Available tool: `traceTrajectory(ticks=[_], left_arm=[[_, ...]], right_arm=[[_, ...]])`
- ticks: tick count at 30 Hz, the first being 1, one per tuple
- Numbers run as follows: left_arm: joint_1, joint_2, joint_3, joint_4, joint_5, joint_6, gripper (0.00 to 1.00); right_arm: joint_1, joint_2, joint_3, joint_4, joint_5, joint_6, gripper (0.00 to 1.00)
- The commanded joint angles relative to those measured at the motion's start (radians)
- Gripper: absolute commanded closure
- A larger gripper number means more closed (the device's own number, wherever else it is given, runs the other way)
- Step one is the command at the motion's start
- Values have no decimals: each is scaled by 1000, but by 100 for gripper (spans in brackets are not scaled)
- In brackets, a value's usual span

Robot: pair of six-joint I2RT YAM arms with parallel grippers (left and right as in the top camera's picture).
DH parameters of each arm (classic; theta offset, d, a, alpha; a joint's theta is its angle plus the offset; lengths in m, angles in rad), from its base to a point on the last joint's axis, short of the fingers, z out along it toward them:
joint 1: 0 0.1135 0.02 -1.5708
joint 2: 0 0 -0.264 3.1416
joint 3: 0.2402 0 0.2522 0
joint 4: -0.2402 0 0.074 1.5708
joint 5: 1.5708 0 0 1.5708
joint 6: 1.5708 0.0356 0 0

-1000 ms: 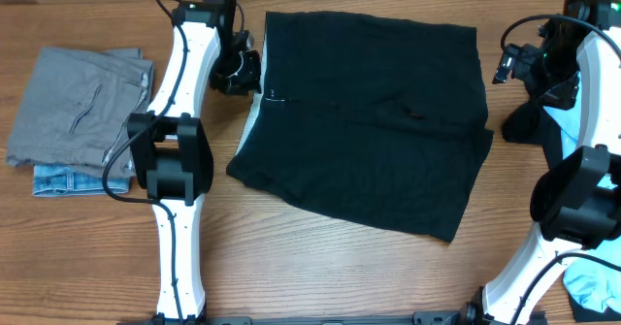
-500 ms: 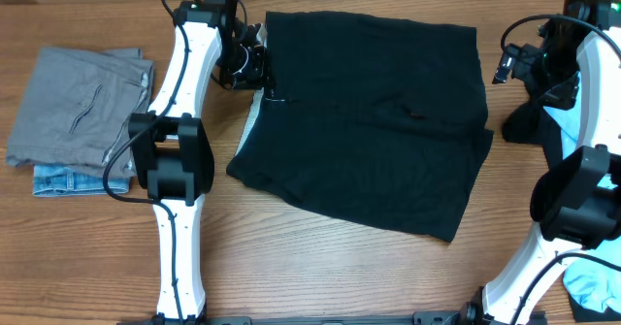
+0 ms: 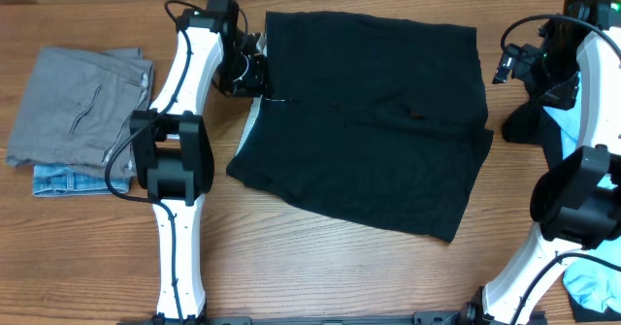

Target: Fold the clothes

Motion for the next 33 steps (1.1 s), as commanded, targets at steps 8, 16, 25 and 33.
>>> traceTrajectory(ticks=[8,16,25,33], left_arm=[[-2,-11,-35,26,15,19,66],[-3,-11,-93,72,16,5,67],[0,-12,-80,67,68,-11,96],[0,-12,45,-36,67,6,96]], right_arm=[[-4,-5,19,3,-10,0,0],[-4,-5,19,3,-10,0,0],[-4,-5,19,3,-10,0,0],[-4,-5,19,3,-10,0,0]])
